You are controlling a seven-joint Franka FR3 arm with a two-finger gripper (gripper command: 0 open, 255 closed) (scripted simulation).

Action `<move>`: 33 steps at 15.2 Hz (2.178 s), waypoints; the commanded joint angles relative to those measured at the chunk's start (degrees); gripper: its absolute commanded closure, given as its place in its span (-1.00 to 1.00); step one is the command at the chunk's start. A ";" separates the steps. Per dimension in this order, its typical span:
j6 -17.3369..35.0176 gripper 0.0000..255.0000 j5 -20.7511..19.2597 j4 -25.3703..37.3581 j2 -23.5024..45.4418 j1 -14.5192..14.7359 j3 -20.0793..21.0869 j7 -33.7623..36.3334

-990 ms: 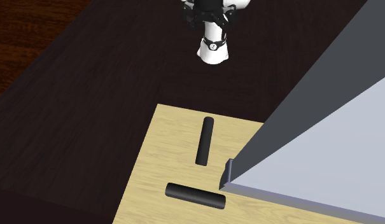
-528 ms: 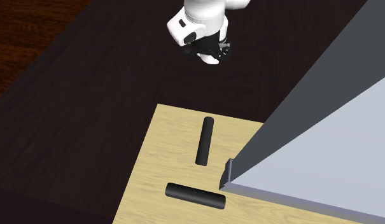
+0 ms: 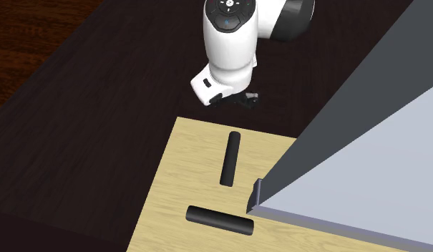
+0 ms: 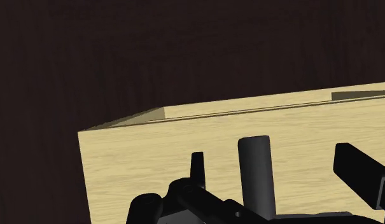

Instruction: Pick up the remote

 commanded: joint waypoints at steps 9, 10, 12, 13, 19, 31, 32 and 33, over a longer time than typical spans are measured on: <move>6.02 -1.00 0.86 16.21 22.89 1.07 1.21 -0.09; 6.65 -1.00 0.89 16.03 23.35 1.07 1.23 -0.14; 7.91 -1.00 0.96 15.73 24.30 1.06 1.25 -0.22; 8.53 -1.00 0.99 15.59 24.79 1.05 1.27 -0.26; 10.73 -1.00 1.11 15.21 26.60 1.03 1.31 -0.42; 9.51 1.00 1.05 15.39 25.57 1.06 1.27 -0.33; 8.90 1.00 1.01 15.50 25.06 1.06 1.26 -0.29; 8.28 1.00 0.98 15.63 24.57 1.07 1.24 -0.25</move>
